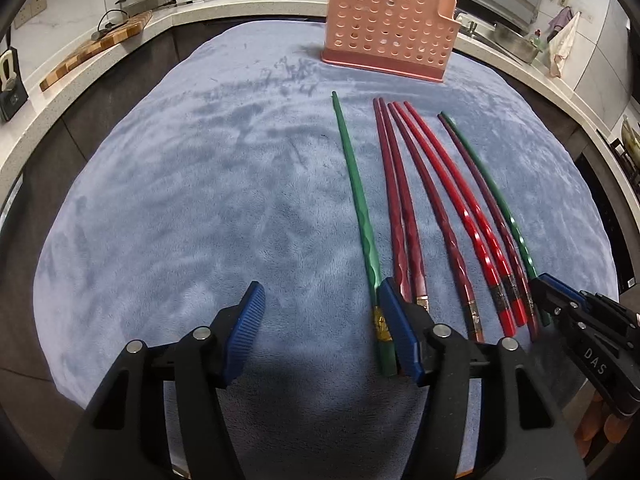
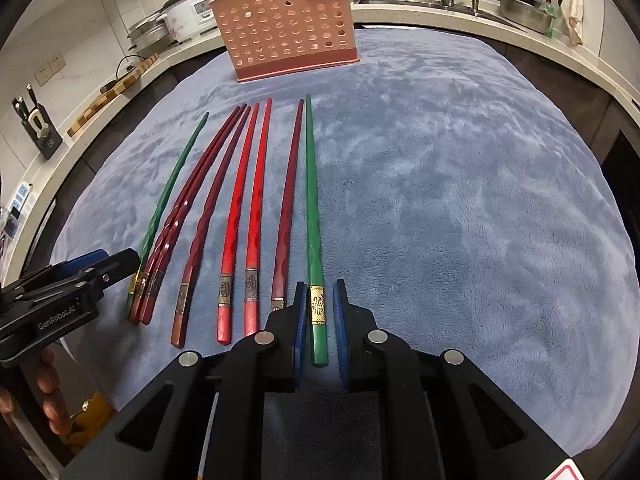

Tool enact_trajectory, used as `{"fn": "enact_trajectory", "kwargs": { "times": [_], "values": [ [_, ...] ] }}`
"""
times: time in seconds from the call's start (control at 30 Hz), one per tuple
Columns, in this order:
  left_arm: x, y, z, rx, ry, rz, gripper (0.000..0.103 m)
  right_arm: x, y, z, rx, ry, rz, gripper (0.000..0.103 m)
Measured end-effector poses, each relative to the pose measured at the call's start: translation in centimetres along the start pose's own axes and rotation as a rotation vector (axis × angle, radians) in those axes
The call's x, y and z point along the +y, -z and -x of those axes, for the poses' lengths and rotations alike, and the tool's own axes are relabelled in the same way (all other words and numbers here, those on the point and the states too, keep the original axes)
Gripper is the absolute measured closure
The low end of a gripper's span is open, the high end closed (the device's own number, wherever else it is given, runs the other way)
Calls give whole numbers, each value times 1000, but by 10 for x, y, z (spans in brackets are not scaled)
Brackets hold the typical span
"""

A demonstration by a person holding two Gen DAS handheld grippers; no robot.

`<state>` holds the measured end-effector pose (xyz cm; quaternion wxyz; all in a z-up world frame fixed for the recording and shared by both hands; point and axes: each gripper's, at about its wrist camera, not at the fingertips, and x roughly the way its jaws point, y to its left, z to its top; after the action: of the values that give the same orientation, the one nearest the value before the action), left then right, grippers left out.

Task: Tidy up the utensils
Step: 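Grasp a green chopstick with the right tool while the left tool grasps another green chopstick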

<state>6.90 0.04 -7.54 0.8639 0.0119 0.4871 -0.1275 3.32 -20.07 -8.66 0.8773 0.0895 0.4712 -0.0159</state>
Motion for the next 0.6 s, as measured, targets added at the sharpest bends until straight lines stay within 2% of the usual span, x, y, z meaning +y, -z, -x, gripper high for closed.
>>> {"fn": "enact_trajectory", "kwargs": {
  "times": [0.4,0.5,0.57,0.6],
  "values": [
    [-8,5,-6,1,-19,-41,47,1,0,-2,3,4,3,91],
    [-8,7,-4,-7,-19,-42,60,1,0,-2,2,2,2,91],
    [-7,9,-2,-11,-20,-46,78,1,1,-1,1,0,-1,91],
    [-6,10,-1,-12,-18,-44,81,1,1,-1,-1,-1,-2,92]
  ]
}}
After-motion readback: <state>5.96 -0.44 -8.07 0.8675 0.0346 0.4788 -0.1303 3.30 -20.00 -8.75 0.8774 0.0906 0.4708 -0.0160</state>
